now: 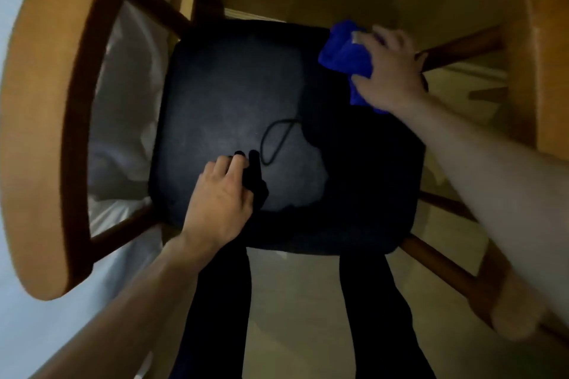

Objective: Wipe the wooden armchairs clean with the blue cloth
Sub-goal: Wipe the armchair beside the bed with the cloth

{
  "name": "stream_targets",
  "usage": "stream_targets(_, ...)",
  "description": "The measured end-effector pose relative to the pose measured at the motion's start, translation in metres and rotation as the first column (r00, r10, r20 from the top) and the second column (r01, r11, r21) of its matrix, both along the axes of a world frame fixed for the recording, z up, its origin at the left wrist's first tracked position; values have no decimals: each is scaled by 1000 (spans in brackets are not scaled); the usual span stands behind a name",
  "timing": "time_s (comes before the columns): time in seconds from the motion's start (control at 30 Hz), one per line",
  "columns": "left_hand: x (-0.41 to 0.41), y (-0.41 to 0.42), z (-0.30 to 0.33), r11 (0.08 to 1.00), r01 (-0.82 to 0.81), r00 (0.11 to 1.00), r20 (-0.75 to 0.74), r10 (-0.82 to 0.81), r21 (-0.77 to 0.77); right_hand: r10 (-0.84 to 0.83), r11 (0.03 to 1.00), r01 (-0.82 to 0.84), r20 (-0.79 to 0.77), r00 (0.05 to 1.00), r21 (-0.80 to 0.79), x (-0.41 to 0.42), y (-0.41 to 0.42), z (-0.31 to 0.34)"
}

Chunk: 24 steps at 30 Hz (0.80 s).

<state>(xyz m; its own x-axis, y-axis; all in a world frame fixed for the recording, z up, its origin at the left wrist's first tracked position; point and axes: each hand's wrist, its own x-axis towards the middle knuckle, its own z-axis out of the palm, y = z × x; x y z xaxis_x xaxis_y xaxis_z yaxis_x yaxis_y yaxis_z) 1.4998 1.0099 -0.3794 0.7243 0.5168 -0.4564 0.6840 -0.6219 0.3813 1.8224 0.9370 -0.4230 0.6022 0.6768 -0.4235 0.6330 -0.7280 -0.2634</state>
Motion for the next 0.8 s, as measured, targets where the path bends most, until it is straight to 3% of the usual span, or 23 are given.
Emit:
stream_targets(0.07, 12, -10, -2, 1000, 31, 1000, 7, -31, 1, 49, 996, -42, 92, 995, -83, -20, -1, -8)
stream_targets(0.13, 21, -23, -3, 998, 60, 998, -13, -60, -2, 57, 997, -47, 152, 987, -65, -36, -5, -12)
stream_targets(0.27, 23, -54, 0, 991, 120, 991, -51, -123, -58, 152, 988, -145, 153, 977, -56, -50, -27, -11)
stream_targets(0.37, 12, -82, 6, 979, 179, 979, -81, -187, -98, 263, 965, -259, 106, 959, -47, -89, -67, -4)
stream_targets(0.53, -9, -121, 18, 977, 120, 979, -144, -146, -175, 412, 910, -412, -22, 911, -35, -187, -166, 7)
stream_targets(0.63, -18, -135, 21, 969, 113, 966, -205, -159, -219, 506, 840, -535, -226, 832, -89, -213, -202, 9)
stream_targets(0.7, -20, -138, 21, 966, 118, 953, -246, -175, -230, 480, 847, -524, -298, 825, -87, -206, -208, 14)
stream_targets(0.8, -15, -132, 18, 971, 96, 966, -215, -144, -219, 245, 969, -248, -211, 946, 15, -176, -198, 31)
